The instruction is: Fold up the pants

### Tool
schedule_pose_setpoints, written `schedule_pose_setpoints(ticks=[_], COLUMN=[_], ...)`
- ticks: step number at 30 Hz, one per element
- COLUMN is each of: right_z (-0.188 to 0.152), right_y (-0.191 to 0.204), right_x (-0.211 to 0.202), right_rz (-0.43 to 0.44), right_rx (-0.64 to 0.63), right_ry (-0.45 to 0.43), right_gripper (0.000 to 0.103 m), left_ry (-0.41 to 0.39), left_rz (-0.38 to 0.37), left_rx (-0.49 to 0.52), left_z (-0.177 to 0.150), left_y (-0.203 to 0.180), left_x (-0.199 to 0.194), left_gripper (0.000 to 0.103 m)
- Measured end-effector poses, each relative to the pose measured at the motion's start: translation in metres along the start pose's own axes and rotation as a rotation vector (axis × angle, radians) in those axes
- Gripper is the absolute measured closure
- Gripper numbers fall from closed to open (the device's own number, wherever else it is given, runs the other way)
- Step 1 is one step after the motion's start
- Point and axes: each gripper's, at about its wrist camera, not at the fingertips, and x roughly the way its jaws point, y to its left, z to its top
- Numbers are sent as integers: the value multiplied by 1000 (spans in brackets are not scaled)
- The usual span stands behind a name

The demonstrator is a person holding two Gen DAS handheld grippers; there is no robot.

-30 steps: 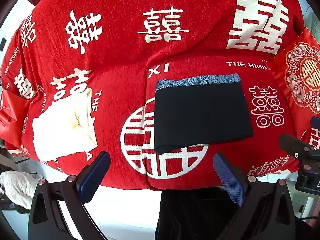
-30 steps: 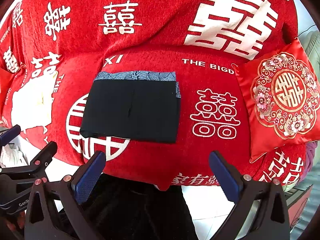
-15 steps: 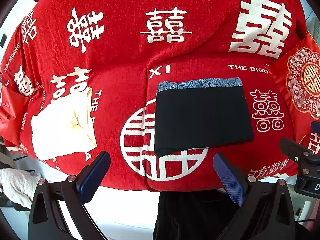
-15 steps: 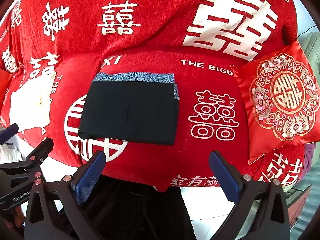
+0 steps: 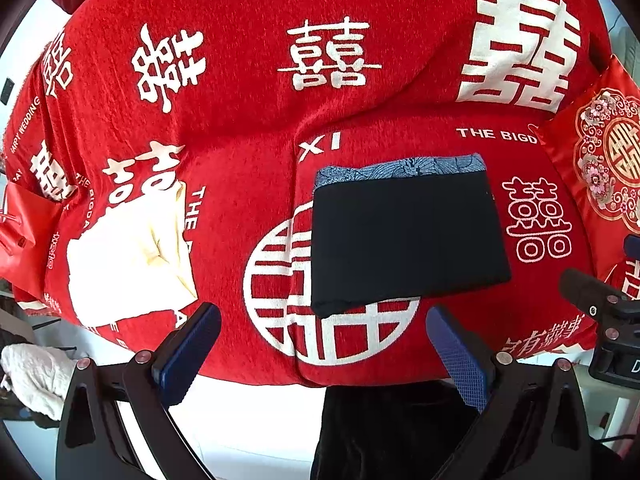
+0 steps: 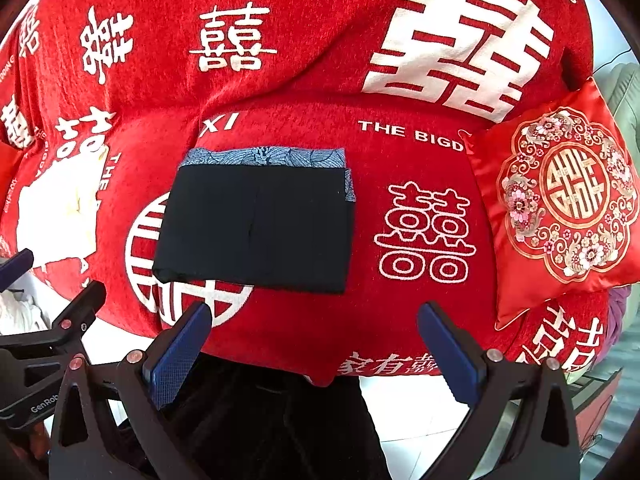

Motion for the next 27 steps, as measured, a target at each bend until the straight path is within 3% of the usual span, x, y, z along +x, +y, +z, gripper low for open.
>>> schedule_pose_setpoints(ticks=[27], right_z=[-3], right_y=[6], right_x=[5], right_rz=[2], right_rx=[-15], right_ry=[25], right_gripper=[0], left_ry=[0], left_rz=[10], left_rx=[22], left_z=[-5], left_y=[-5], left_x=[0], left_gripper=[0])
